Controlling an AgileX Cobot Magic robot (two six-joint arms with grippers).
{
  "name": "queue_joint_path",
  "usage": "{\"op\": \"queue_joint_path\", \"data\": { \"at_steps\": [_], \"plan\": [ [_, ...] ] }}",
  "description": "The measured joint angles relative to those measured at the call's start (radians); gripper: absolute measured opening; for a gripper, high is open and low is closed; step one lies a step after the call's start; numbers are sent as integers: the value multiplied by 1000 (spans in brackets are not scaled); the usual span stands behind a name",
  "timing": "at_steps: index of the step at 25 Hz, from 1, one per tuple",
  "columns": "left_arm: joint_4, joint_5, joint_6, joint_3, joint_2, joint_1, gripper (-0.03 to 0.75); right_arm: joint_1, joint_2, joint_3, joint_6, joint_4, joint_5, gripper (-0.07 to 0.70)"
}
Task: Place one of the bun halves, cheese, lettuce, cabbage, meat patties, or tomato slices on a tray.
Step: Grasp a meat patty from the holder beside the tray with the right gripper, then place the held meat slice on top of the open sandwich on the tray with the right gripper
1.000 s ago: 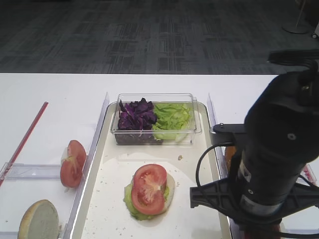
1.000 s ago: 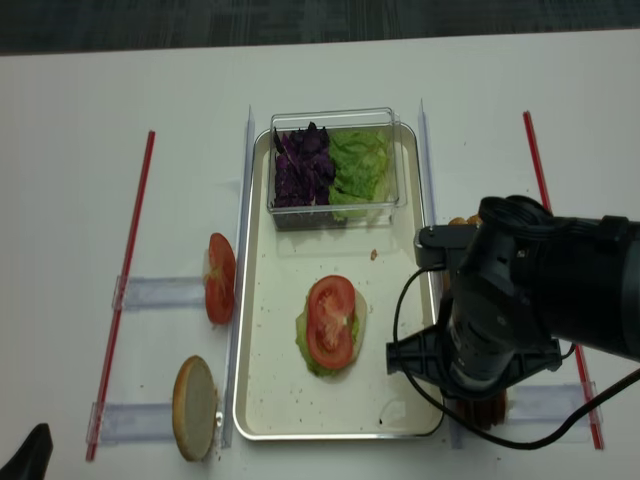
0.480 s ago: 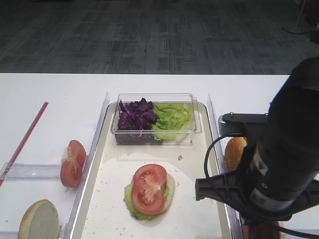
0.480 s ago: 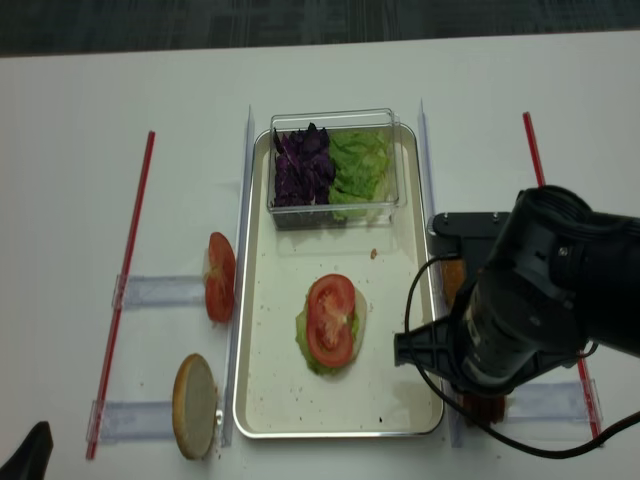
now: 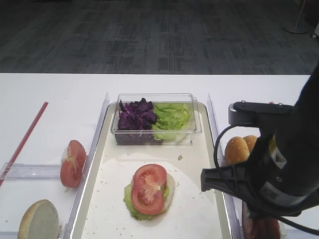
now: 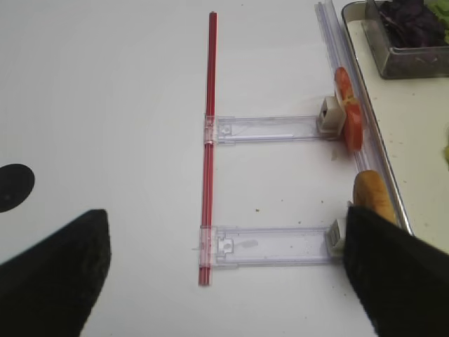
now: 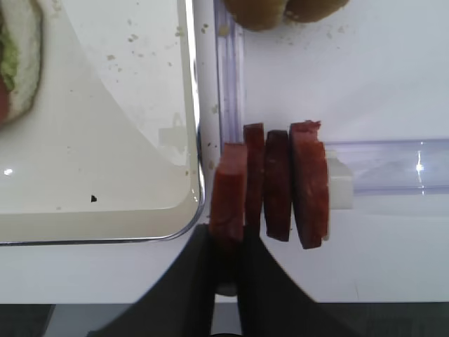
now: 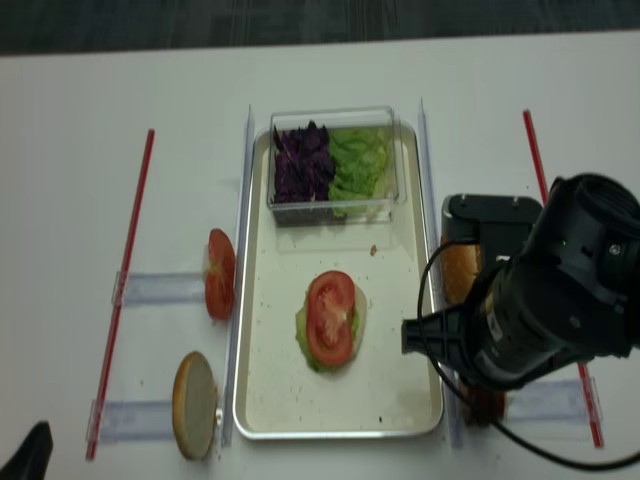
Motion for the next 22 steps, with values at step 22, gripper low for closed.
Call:
{"op": "queue_joint_path", "data": {
  "at_steps": [22],
  "plan": [
    [0, 0, 0, 0, 0, 0, 618, -4, -30, -109, -45, -71, 122, 109]
  ]
}}
